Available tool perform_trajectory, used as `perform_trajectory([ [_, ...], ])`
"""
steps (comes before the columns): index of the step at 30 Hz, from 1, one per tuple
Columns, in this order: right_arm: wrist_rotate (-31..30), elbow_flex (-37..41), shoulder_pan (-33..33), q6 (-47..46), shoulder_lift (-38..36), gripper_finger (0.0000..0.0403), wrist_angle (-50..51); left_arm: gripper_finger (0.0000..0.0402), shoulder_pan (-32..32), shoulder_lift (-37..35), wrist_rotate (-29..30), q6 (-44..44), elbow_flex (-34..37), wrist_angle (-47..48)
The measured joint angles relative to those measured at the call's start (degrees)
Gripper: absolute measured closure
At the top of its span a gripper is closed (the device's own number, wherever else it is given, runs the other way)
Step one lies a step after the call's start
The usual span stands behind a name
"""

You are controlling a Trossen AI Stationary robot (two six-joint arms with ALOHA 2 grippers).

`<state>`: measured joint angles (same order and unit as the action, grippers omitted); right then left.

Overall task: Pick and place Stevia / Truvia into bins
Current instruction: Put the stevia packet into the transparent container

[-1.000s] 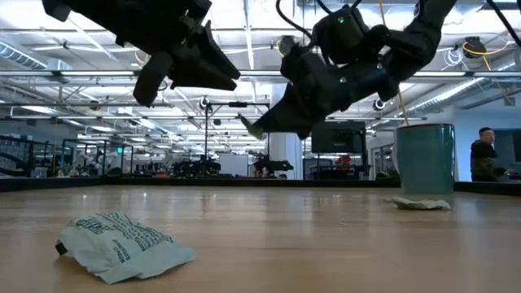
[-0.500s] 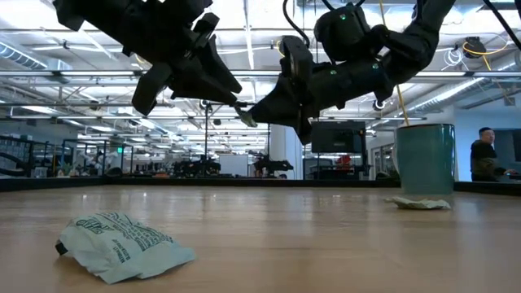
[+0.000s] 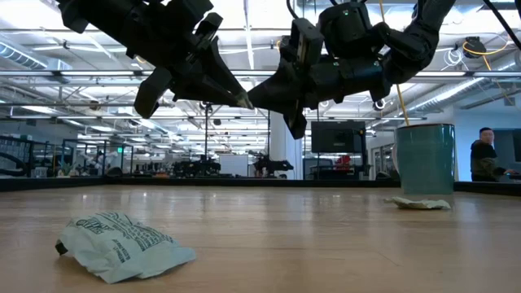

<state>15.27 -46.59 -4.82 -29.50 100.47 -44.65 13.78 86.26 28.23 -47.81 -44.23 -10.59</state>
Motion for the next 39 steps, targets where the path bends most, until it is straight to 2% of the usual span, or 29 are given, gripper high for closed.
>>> perform_trajectory([
  [9, 0.23, 0.0, 0.02, -0.06, 0.0, 0.0396, 1.74, 0.0284, 0.0, 0.0, 0.26, -0.17, 0.0, -0.44],
  [11, 1.82, 0.0, 0.0, 0.0, 0.0, 0.0396, 1.56, 0.0284, -0.18, 0.0, 0.22, -0.09, 0.0, -0.19],
  [17, 3.85, 0.0, -0.07, 0.01, 0.0, 0.0396, 0.23, 0.0284, -0.79, 0.0, -3.11, 0.3, 0.0, 0.04],
  [21, 4.32, 0.0, -0.09, 0.05, 0.0, 0.0396, 0.12, 0.0286, -0.74, 0.0, -3.26, 0.25, 0.0, 0.05],
  [24, 3.99, 0.0, -0.1, 0.13, 0.0, 0.0397, 0.2, 0.0307, -0.74, 0.0, -3.26, 0.04, 0.0, 0.02],
  [30, 2.8, 0.02, -0.22, 0.2, 0.0, 0.039, 1.08, 0.0391, -0.76, 0.0, -2.81, 0.07, 0.0, -0.01],
  [34, 2.67, 0.02, -0.51, 0.18, -0.01, 0.0368, 2.69, 0.0389, -0.74, 0.0, -2.65, 0.11, 0.0, 0.06],
  [39, 1.19, 0.02, -0.9, 0.2, -0.02, 0.0321, 3.59, 0.0395, -0.26, 0.0, -2.35, 2.68, 0.0, 1.82],
])
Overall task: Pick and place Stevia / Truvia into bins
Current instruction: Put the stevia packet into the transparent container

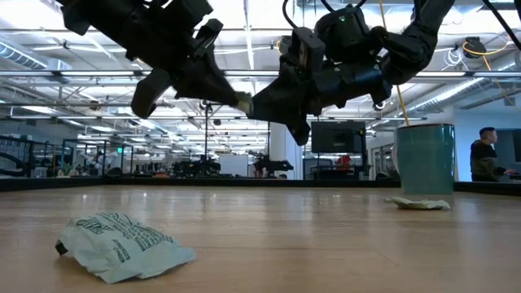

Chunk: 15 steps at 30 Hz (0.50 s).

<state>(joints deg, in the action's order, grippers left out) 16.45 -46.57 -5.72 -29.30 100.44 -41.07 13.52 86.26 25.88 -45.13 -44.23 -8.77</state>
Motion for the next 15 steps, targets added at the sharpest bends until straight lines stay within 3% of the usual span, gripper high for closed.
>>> perform_trajectory([
  [4, -0.93, 0.02, 0.02, 1.18, 0.0, 0.029, 1.6, 0.0393, 2.55, -0.47, 5.54, 4.68, 0.0, 8.58],
  [9, -1.25, 0.04, 0.02, 3.57, 0.0, 0.0272, 4.35, 0.0394, 9.19, -2.78, 16.18, 16.33, 0.04, 27.79],
  [12, -1.41, 0.04, -0.28, 3.66, 0.0, 0.0271, 4.49, 0.0394, 13.86, -5.54, 15.87, 31.04, -2.03, 39.63],
  [15, -1.43, 0.04, -0.79, 3.66, 0.0, 0.0275, 4.46, 0.0397, 17.19, -8.12, 11.05, 53.16, -6.18, 54.55],
])
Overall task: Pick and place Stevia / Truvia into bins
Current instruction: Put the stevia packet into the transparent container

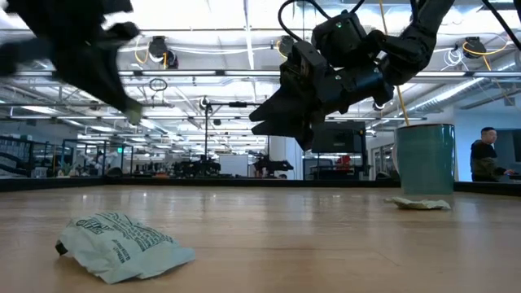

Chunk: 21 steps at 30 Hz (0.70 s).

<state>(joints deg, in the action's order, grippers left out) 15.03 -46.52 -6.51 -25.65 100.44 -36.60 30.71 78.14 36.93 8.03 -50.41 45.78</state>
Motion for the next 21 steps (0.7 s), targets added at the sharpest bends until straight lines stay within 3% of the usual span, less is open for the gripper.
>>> perform_trajectory([
  [4, 0.02, 0.0, -0.95, 0.43, 0.0, 0.0276, 0.34, 0.0394, 2.77, -2.68, -15.13, 34.04, -4.82, 14.17],
  [8, 0.02, 0.02, -1.37, 0.7, 0.0, 0.0277, 1.16, 0.0397, 5.78, -3.82, -31.16, 57.5, -3.93, 16.11],
  [13, 0.06, 0.02, -1.35, 1.05, 0.0, 0.0277, 2.25, 0.0395, 11.09, -3.18, -38.43, 69.1, 1.61, 17.27],
  [17, 0.04, 0.02, -1.35, 1.05, 0.0, 0.0277, 1.77, 0.0395, 12.66, -3.14, -39.68, 77.74, 5.87, 16.75],
  [21, 0.05, 0.02, -1.35, 1.28, 0.0, 0.0272, 1.35, 0.0365, 12.18, -3.16, -40.59, 81.74, 6.4, 16.34],
])
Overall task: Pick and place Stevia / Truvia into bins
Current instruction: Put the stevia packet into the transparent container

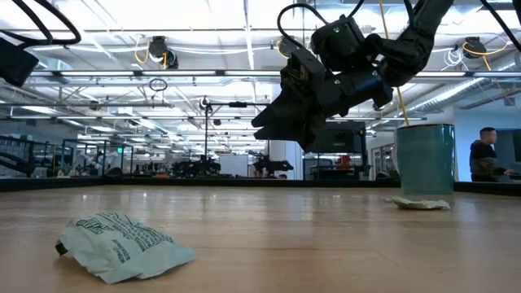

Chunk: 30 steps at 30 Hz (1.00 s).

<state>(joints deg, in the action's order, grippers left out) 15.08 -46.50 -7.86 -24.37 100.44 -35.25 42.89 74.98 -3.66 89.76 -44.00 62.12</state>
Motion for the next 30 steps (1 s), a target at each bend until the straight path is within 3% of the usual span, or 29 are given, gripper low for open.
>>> perform_trajectory([
  [9, 0.05, 0.0, -0.62, 1.76, 0.0, 0.0256, -0.85, 0.0306, -0.22, 0.0, -0.2, 0.24, -0.01, -1.33],
  [17, 0.31, 0.0, 0.98, 7.7, -3.33, 0.0258, -1.39, 0.0298, -1.59, -1.17, -8.07, -0.73, -1.58, -2.37],
  [20, 0.19, 0.0, 3.16, 10.71, -5.47, 0.0257, -1.26, 0.0298, -2.78, -2.11, -7.96, -1.96, -4.24, -2.57],
  [26, -0.58, -0.02, 7.17, 11.31, -10.19, 0.0257, 5.52, 0.0298, -4.41, -2.6, 4.83, -13.06, -8.71, -2.05],
  [30, -6.49, -0.04, 9.34, 10.19, -13.11, 0.0257, 18.36, 0.0298, -6.42, -2.6, 15.72, -20.94, -10.22, -2.5],
])
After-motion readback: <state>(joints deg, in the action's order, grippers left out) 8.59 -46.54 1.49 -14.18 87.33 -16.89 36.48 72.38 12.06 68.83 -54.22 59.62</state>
